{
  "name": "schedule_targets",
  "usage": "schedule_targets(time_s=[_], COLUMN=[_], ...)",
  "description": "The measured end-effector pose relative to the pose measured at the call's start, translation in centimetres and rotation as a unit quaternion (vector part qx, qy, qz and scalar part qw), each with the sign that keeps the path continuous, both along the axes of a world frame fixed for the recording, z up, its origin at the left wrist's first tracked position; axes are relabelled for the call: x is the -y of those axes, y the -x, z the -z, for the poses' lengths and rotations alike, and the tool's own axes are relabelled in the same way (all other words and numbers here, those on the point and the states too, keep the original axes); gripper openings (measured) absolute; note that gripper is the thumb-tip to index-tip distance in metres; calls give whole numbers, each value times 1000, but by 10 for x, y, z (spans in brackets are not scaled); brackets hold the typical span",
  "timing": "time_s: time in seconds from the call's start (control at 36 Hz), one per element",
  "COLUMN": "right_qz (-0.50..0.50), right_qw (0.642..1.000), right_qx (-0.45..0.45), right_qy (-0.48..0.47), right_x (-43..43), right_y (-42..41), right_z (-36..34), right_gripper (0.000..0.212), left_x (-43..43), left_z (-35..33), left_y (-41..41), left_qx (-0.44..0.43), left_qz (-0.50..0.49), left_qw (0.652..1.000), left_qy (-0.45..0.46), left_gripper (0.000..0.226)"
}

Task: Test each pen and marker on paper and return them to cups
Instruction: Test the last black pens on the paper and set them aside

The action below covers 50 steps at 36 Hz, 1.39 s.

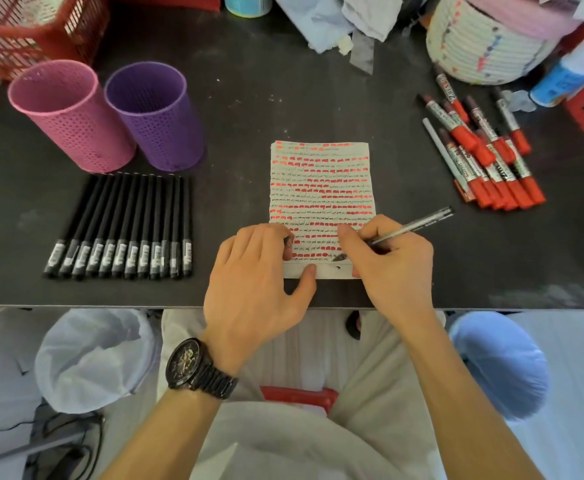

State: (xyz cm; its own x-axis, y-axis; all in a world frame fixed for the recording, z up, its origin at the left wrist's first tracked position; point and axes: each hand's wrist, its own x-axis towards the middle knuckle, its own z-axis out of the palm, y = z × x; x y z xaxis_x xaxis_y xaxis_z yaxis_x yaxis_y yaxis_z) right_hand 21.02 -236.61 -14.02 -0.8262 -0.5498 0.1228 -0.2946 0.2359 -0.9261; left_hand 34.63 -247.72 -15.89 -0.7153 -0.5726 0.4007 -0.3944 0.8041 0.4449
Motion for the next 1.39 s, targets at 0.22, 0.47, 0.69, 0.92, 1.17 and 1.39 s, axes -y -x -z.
schedule_targets(time_s=[0.22, 0.47, 0.69, 0.92, 1.17, 1.39], right_qz=[-1, 5, -2, 0, 3, 48], right_qw=[1000, 999, 1000, 999, 999, 998], right_qx=[-10, -27, -21, -25, -27, 0], right_qy=[-11, -24, -19, -30, -35, 30], right_x=[2, 4, 4, 3, 4, 3], right_y=[0, 0, 1, 2, 2, 5], right_z=[1, 4, 5, 6, 6, -7], right_gripper=[26, 27, 28, 29, 27, 33], left_x=[0, 0, -1, -1, 0, 12], left_z=[-1, -1, -2, -2, -3, -18], left_y=[0, 0, 0, 0, -2, 2], left_qx=[-2, -1, -1, -2, 16, -44], left_qz=[-1, -1, 0, 2, 6, -22], left_qw=[1000, 1000, 1000, 1000, 1000, 965], left_qy=[-2, 1, -4, -5, -26, -259], left_gripper=[33, 32, 32, 32, 31, 20])
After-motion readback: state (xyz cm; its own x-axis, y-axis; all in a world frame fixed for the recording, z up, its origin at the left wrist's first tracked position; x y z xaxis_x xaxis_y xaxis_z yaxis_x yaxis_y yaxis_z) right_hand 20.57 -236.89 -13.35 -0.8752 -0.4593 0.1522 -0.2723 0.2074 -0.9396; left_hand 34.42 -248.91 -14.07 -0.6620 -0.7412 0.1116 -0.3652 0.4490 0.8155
